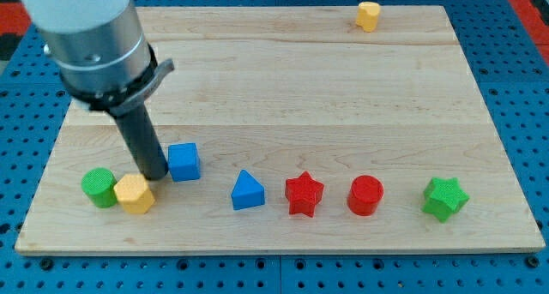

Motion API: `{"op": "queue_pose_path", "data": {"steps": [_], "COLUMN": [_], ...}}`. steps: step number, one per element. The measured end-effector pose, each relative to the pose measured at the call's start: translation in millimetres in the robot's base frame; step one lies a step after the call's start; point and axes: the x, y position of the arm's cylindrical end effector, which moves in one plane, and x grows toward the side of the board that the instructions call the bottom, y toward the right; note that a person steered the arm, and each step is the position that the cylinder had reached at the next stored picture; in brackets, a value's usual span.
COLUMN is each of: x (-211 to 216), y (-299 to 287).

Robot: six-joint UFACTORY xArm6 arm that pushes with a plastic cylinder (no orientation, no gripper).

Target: Push the yellow hexagon away from the green circle

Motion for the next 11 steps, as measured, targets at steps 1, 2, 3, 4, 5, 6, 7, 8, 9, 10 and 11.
{"op": "queue_pose_path", "data": {"steps": [1,2,3,4,5,6,7,8,9,10,11], "x": [35.8,66.5,56.3,21.8,-0.2,11.4,13.1,0.9,-14.5,-27.1,-22.5], "y": [18.8,18.7,-17.9,-15.4,-12.6,-5.8,-34.5,-50.2,-50.6,-50.5,-34.0]}}
